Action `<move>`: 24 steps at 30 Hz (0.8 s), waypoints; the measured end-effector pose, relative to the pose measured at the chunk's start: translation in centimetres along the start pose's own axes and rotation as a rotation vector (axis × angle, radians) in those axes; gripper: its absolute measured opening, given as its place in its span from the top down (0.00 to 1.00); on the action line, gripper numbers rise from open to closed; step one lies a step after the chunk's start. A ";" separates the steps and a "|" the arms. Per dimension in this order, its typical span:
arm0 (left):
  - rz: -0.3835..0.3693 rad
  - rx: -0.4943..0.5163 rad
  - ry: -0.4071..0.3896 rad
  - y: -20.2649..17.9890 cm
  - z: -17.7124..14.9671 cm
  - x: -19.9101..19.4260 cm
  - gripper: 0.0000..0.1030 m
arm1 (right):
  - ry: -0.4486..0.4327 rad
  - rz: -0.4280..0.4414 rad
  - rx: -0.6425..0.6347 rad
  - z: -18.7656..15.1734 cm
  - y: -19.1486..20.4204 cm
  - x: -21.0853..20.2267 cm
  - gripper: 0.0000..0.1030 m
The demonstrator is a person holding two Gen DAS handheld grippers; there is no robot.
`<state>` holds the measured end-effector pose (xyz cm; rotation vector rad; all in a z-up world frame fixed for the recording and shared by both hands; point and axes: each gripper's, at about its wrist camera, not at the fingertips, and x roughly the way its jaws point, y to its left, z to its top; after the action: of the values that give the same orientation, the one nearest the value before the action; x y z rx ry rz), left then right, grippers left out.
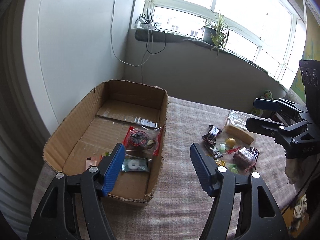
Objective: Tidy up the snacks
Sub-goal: 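Grasp the green candy with the left gripper while the right gripper grasps the nut bag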
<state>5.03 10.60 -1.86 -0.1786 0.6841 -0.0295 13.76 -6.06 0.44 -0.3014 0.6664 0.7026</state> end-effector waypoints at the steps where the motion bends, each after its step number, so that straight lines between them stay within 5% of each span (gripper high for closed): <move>1: -0.010 0.004 0.003 -0.5 -0.1 0.1 0.35 | 0.006 -0.012 0.007 -0.6 -0.6 -0.4 0.10; 8: -0.078 0.044 0.042 -4.1 -1.0 1.5 0.35 | 0.065 -0.092 0.090 -4.5 -5.3 -2.5 0.10; 14: -0.144 0.088 0.088 -7.4 -2.2 3.0 0.35 | 0.106 -0.049 0.212 -6.7 -8.2 -3.0 0.10; 19: -0.200 0.137 0.147 -10.1 -3.3 4.1 0.57 | 0.165 0.044 0.291 -7.3 -8.8 -1.8 0.15; 24: -0.243 0.180 0.211 -12.1 -4.3 5.4 0.73 | 0.262 0.103 0.321 -7.3 -8.4 0.8 0.37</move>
<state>6.93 -2.44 -6.41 -0.0853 0.8625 -0.3455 16.57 -15.27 -5.26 -0.0627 1.0359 0.6473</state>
